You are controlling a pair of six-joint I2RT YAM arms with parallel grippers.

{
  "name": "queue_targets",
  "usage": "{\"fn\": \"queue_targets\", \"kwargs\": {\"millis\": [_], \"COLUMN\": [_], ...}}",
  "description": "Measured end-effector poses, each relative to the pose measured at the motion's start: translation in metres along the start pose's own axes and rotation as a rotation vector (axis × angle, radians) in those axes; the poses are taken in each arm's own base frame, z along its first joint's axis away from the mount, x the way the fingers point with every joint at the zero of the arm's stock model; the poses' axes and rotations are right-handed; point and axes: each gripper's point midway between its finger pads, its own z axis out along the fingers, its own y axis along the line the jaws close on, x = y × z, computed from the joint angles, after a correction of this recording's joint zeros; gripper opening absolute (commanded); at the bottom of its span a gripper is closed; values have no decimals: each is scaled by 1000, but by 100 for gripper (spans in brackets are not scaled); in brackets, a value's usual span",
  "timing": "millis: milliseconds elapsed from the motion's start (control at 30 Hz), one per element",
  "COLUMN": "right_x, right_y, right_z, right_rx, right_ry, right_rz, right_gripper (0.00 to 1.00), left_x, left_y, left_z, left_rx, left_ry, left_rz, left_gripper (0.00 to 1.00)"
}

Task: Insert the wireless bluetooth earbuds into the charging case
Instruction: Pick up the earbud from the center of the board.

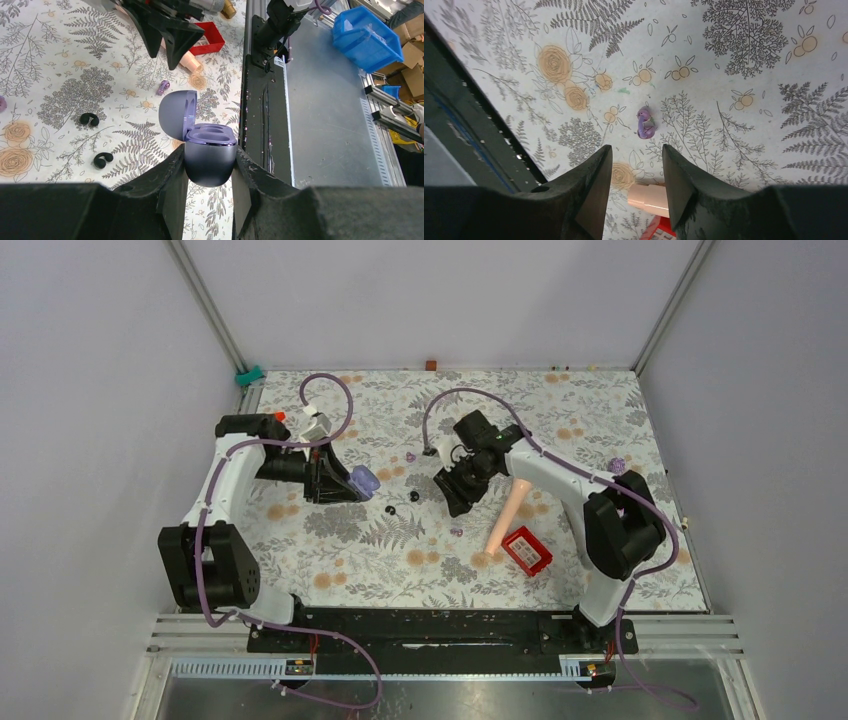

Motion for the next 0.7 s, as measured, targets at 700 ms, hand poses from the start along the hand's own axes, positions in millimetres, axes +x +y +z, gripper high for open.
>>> {"fn": "queue_targets", "kwargs": {"millis": [700], "right_x": [30], "right_y": [-7], "right_z": [37], "right_rx": [75], "right_ry": [190], "right_rz": [-158], "right_gripper": [42], "left_x": [2], "left_y": [0], "left_z": [1], "left_rx": [4], "left_ry": [10], "left_rz": [-17], "left_gripper": [0]}}
